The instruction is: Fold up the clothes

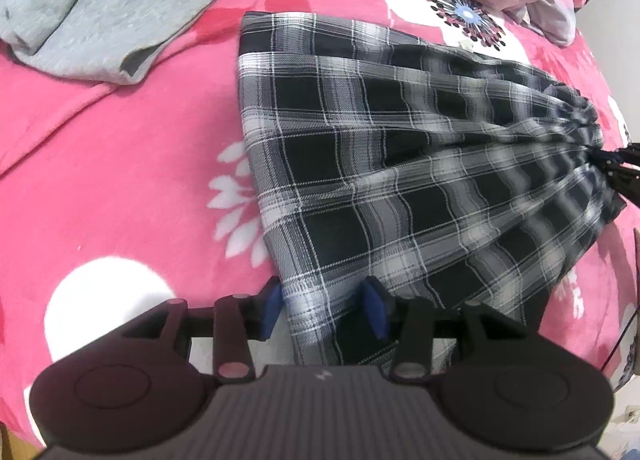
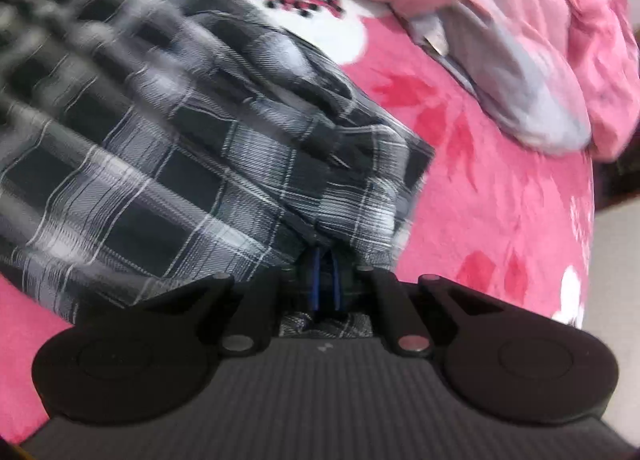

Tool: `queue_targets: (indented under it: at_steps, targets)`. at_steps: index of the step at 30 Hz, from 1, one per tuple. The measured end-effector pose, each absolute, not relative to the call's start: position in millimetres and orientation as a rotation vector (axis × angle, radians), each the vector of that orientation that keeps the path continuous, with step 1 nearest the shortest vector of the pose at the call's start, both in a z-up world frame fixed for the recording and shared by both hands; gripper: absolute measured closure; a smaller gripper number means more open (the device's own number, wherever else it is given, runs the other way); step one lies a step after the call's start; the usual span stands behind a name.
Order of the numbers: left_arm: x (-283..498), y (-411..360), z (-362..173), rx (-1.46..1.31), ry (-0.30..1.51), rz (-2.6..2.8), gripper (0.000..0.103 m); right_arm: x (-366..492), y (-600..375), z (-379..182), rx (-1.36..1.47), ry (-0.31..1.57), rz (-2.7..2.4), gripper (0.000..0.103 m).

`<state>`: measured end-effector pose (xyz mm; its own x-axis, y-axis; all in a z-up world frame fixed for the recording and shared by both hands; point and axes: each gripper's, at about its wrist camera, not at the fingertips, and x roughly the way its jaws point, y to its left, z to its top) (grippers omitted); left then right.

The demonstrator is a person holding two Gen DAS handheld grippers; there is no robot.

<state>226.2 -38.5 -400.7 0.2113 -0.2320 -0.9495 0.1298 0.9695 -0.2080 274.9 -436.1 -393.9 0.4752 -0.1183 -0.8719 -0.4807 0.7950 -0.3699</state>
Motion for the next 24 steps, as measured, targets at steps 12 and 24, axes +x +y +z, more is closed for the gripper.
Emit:
queue_targets:
  at_steps: [12, 24]
  targets:
    - [229, -31, -403, -0.130, 1.313, -0.240, 0.057, 284, -422, -333, -0.380, 0.982, 0.295, 0.099]
    - [221, 8, -382, -0.242, 1.266, -0.246, 0.057, 252, -379, -311, -0.127, 1.016, 0.357, 0.096]
